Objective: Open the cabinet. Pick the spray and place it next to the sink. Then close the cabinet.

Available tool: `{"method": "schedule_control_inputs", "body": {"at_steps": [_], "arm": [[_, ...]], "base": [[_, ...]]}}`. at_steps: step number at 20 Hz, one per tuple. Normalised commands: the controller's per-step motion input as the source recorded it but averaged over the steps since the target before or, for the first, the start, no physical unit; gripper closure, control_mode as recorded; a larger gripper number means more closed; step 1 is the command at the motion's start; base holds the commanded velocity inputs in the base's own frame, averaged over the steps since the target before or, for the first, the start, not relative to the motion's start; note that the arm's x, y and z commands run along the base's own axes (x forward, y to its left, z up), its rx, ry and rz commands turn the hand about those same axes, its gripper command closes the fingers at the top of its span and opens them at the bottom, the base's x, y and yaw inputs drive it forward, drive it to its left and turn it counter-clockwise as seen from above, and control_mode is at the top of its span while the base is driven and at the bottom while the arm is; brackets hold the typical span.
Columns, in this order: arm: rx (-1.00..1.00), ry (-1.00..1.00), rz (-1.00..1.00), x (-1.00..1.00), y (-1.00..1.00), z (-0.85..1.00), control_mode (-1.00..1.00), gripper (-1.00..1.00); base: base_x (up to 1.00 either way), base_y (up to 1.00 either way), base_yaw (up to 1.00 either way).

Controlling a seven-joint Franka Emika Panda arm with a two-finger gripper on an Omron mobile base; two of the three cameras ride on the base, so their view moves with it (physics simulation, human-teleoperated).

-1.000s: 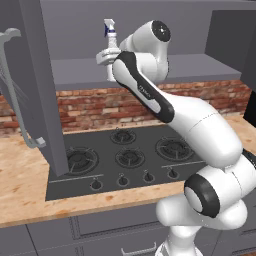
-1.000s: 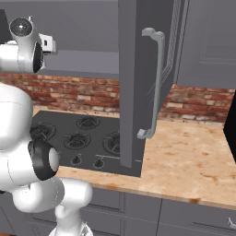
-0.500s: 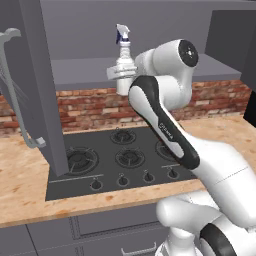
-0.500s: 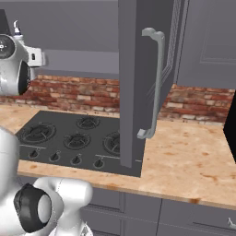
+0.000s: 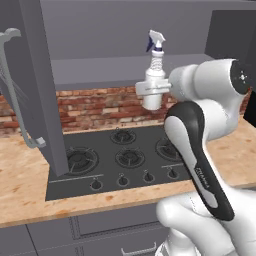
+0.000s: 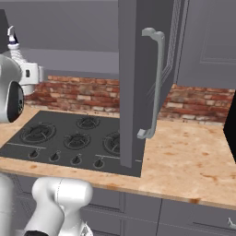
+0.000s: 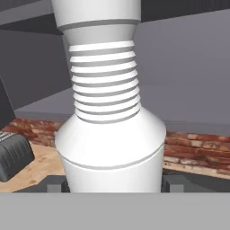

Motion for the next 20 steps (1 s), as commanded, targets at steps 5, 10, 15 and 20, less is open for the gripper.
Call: {"method": "schedule_control_inputs", "body": {"at_steps": [5,10,15,20], "arm": [[0.00,0.00,-0.03,-0.72,-0.42,0.26,-1.00,1.00],[0.00,0.05,-0.02,-0.20,-0.52,0.22,-1.00,1.00],[0.00,0.08,-0.02,-0.02,-0.43,0.01,-1.00,1.00],[0.00,0.00,0.00,0.00,0.00,0.00,-1.00,1.00]], "base": [[0.00,0.00,0.00],[0.00,0.00,0.00],[0.00,0.00,0.00],[0.00,0.00,0.00]]}}
